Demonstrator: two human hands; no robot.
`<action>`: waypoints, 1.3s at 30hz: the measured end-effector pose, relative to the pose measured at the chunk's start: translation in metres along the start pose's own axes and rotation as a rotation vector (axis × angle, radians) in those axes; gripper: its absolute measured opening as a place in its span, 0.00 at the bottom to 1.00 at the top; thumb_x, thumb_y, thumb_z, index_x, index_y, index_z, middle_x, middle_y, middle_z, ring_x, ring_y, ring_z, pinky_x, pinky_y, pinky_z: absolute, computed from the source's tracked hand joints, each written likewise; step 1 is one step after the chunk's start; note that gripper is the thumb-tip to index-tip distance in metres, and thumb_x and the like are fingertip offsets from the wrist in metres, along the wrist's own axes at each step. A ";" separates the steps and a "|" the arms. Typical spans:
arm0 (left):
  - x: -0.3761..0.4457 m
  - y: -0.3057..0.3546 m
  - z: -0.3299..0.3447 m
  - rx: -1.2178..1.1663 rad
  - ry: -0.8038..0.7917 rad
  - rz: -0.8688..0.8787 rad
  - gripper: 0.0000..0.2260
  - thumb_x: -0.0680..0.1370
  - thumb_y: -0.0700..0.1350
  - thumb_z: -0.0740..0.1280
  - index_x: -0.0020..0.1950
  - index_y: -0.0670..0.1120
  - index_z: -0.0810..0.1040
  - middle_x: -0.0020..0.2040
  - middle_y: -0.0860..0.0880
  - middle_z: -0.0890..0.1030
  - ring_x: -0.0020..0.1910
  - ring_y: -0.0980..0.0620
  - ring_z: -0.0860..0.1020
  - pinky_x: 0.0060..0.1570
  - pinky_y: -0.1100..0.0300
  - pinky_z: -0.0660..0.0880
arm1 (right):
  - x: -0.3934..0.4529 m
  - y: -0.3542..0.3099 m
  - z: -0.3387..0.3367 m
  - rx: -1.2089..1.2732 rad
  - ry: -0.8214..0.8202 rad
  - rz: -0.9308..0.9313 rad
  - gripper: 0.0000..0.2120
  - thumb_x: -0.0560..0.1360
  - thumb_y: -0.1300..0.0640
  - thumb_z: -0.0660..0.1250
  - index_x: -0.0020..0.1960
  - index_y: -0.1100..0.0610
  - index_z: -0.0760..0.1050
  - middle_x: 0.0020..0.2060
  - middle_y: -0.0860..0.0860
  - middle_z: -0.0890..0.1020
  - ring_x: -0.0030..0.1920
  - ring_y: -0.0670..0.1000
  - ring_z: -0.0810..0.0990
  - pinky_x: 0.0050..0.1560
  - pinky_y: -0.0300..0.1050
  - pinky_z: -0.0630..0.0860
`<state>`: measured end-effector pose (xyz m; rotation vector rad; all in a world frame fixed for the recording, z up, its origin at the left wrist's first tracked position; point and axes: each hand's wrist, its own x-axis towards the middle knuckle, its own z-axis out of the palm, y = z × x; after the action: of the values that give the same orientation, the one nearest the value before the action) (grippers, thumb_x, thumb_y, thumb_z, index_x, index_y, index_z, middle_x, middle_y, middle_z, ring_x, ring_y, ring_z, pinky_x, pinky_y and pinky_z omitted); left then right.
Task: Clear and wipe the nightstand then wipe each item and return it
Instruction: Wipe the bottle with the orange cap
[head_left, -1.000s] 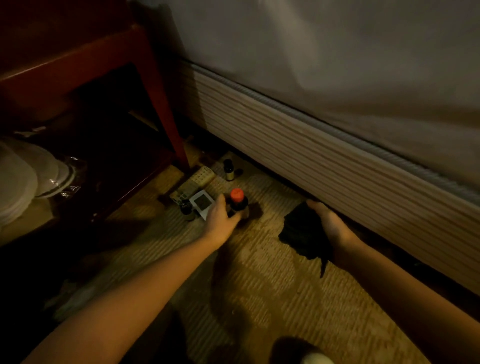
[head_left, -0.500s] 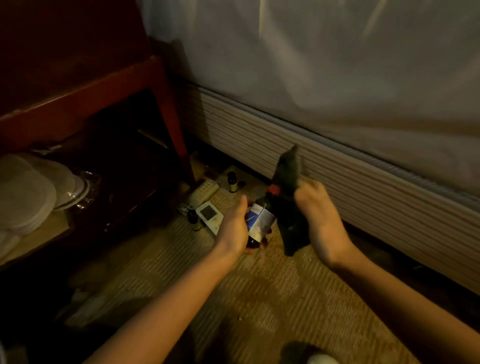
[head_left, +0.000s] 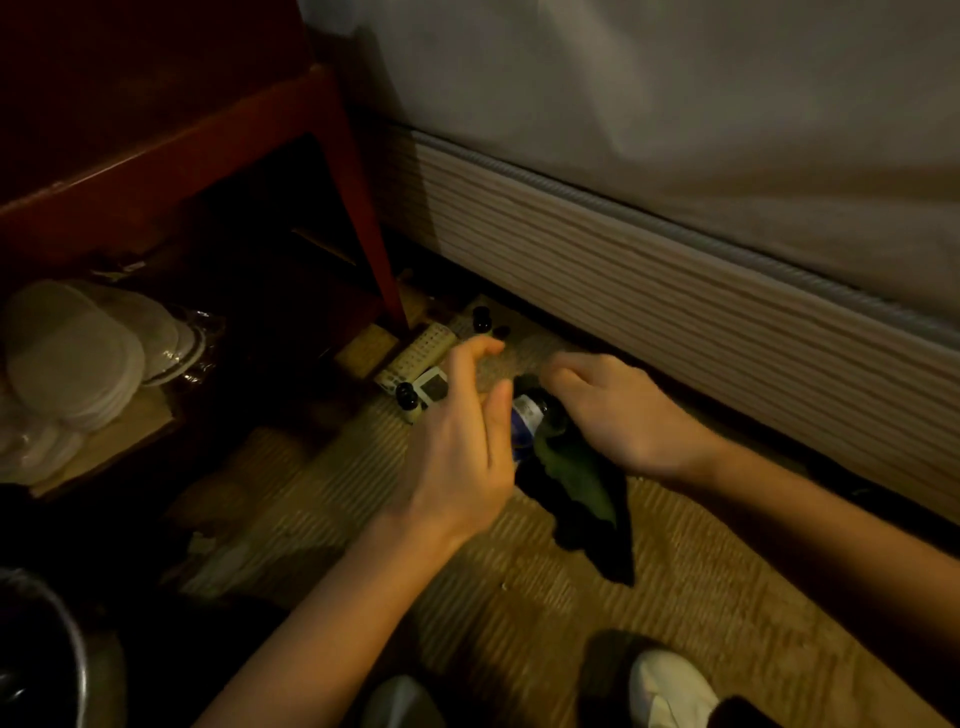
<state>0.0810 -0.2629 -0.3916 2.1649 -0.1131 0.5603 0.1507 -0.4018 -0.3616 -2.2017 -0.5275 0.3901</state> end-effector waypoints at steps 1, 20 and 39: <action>-0.003 -0.002 -0.001 0.072 -0.028 0.061 0.16 0.81 0.51 0.50 0.64 0.46 0.64 0.25 0.56 0.66 0.22 0.55 0.68 0.22 0.70 0.59 | 0.000 -0.005 -0.004 0.056 -0.027 0.096 0.15 0.81 0.52 0.54 0.46 0.58 0.76 0.45 0.53 0.79 0.48 0.53 0.78 0.51 0.50 0.73; 0.000 0.011 -0.019 0.244 -0.184 0.236 0.24 0.81 0.48 0.50 0.76 0.47 0.52 0.24 0.58 0.66 0.18 0.58 0.63 0.19 0.69 0.61 | -0.011 -0.002 0.009 0.140 -0.075 0.219 0.16 0.79 0.54 0.56 0.34 0.56 0.70 0.34 0.52 0.75 0.34 0.48 0.73 0.36 0.44 0.69; 0.027 0.047 -0.036 -0.216 -0.161 -0.274 0.17 0.82 0.49 0.53 0.70 0.55 0.64 0.29 0.53 0.75 0.24 0.58 0.72 0.23 0.62 0.67 | -0.024 -0.018 0.004 0.184 0.426 -0.292 0.14 0.77 0.54 0.56 0.32 0.51 0.65 0.26 0.46 0.68 0.29 0.40 0.67 0.31 0.36 0.64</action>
<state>0.0792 -0.2603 -0.3270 1.9689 0.0354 0.2064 0.1236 -0.4006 -0.3476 -1.9173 -0.5403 -0.1777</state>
